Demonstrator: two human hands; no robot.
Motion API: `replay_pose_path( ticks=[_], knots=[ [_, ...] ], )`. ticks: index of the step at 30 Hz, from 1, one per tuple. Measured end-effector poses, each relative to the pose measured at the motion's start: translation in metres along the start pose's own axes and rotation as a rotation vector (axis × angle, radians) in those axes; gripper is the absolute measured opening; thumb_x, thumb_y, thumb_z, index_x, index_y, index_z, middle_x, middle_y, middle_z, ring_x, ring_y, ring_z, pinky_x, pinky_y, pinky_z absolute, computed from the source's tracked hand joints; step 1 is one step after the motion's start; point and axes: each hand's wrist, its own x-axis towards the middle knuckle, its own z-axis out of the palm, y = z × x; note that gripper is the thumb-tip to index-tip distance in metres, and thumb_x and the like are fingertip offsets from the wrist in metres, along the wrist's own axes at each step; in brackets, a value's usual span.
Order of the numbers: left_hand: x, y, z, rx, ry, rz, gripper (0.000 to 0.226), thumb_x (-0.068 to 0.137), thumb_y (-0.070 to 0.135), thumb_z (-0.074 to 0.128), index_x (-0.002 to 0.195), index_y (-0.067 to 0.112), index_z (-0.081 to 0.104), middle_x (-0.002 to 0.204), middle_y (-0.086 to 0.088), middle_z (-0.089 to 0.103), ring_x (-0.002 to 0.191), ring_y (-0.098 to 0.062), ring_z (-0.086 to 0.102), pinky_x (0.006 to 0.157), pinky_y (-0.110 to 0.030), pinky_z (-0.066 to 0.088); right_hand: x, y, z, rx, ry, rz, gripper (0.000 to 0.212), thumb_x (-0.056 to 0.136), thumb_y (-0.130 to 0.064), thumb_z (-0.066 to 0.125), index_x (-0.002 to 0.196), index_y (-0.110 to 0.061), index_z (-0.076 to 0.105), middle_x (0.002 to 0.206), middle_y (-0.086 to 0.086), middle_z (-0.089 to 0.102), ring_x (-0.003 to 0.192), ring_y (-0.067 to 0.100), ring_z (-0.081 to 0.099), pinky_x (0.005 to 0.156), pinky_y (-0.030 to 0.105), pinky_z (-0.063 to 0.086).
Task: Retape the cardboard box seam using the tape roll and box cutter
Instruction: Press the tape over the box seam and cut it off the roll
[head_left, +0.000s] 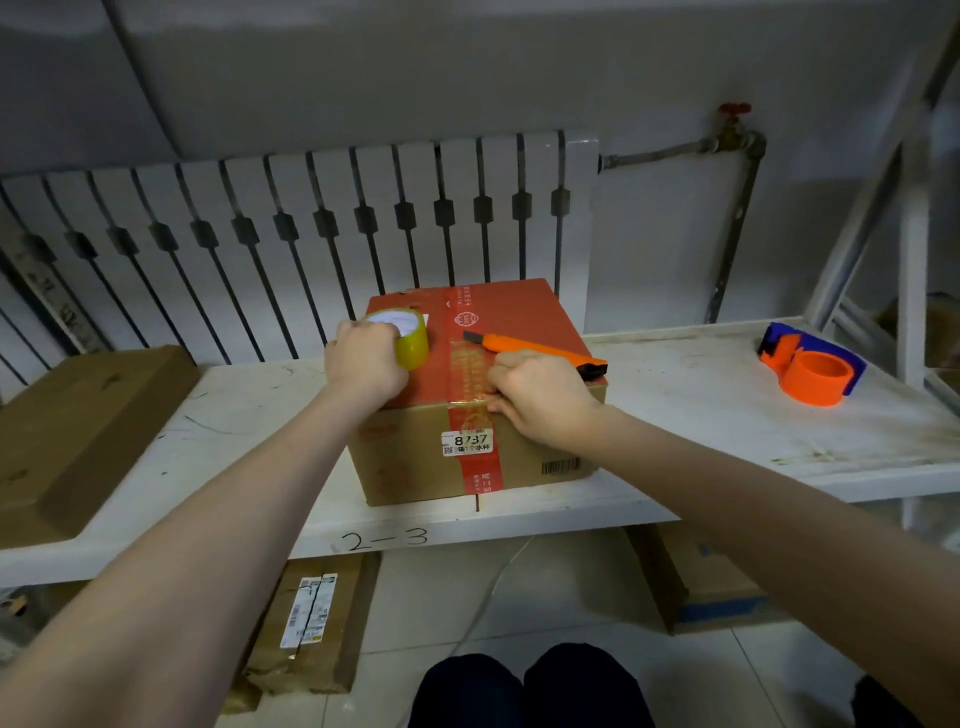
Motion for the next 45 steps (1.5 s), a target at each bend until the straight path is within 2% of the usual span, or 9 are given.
replay_pose_path(
  ticks=[3,7,12,18,26,30,33,38,45],
  knots=[
    [-0.007,0.001,0.002,-0.062,0.045,0.021,0.044,0.073,0.001,0.054,0.115,0.012,0.062,0.112,-0.017,0.063,0.120,-0.034,0.045,0.088,-0.041,0.044,-0.002,0.003,-0.005,0.028,-0.044,-0.007,0.018,0.092,-0.018,0.051,0.104,-0.012,0.063,0.104,0.003,0.063,0.096,0.024,0.059,0.074,0.040,0.052],
    [-0.024,0.014,-0.001,-0.342,0.082,0.039,0.042,0.078,0.003,0.061,0.119,0.011,0.061,0.117,-0.015,0.063,0.114,-0.033,0.052,0.082,-0.035,0.046,-0.008,0.009,-0.016,0.252,-0.092,0.100,0.030,0.091,-0.009,0.048,0.113,-0.020,0.065,0.118,-0.002,0.064,0.106,0.020,0.059,0.085,0.039,0.051],
    [-0.048,0.029,-0.015,-0.788,0.021,0.070,0.034,0.078,0.010,0.072,0.111,0.011,0.065,0.108,-0.005,0.065,0.104,-0.024,0.059,0.088,-0.035,0.046,-0.012,0.000,-0.036,0.625,0.400,0.390,0.031,0.091,-0.016,0.053,0.121,-0.019,0.054,0.123,-0.001,0.056,0.111,0.013,0.053,0.093,0.032,0.048],
    [-0.081,0.033,-0.025,-1.018,-0.051,0.204,0.022,0.078,0.004,0.070,0.099,0.009,0.066,0.098,-0.006,0.067,0.092,-0.016,0.061,0.085,-0.028,0.050,-0.011,-0.009,-0.050,0.649,0.160,0.234,0.074,0.085,-0.044,0.061,0.145,-0.023,0.022,0.151,0.001,0.029,0.134,0.018,0.034,0.104,0.036,0.039],
    [-0.099,0.034,-0.028,-1.058,-0.034,0.224,0.015,0.079,0.007,0.070,0.094,0.008,0.066,0.094,-0.006,0.067,0.090,-0.015,0.061,0.078,-0.022,0.050,-0.027,-0.014,-0.054,0.615,0.241,0.171,0.082,0.077,-0.047,0.070,0.146,-0.024,0.031,0.148,-0.001,0.039,0.135,0.016,0.037,0.108,0.044,0.039],
    [-0.100,0.037,-0.030,-1.119,-0.027,0.223,0.015,0.080,0.007,0.069,0.095,0.009,0.067,0.093,-0.005,0.069,0.089,-0.016,0.064,0.079,-0.025,0.052,-0.034,-0.023,-0.056,0.558,0.368,0.107,0.053,0.086,-0.031,0.065,0.135,-0.019,0.049,0.147,0.003,0.044,0.134,0.019,0.042,0.108,0.039,0.039],
    [-0.101,0.040,-0.029,-1.183,-0.069,0.219,0.013,0.080,0.005,0.068,0.088,0.014,0.065,0.087,-0.002,0.067,0.083,-0.015,0.062,0.073,-0.020,0.053,-0.037,-0.027,-0.053,0.488,0.462,0.031,0.029,0.085,-0.023,0.062,0.113,-0.016,0.069,0.125,0.004,0.064,0.116,0.020,0.060,0.096,0.042,0.051],
    [-0.105,0.043,-0.025,-1.326,-0.113,0.144,0.020,0.083,-0.001,0.063,0.095,0.015,0.065,0.086,0.001,0.067,0.081,-0.011,0.061,0.067,-0.011,0.052,-0.042,-0.031,-0.048,0.342,0.584,-0.070,0.021,0.079,-0.011,0.067,0.098,-0.009,0.075,0.106,0.007,0.073,0.102,0.021,0.068,0.089,0.037,0.055],
    [-0.105,0.048,-0.024,-1.458,-0.155,0.051,0.022,0.087,-0.001,0.055,0.105,0.008,0.065,0.100,-0.011,0.067,0.093,-0.021,0.059,0.079,-0.027,0.050,-0.049,-0.029,-0.040,0.329,0.658,-0.190,0.019,0.079,-0.003,0.060,0.089,-0.006,0.075,0.098,0.007,0.075,0.098,0.023,0.069,0.084,0.036,0.056]
  ],
)
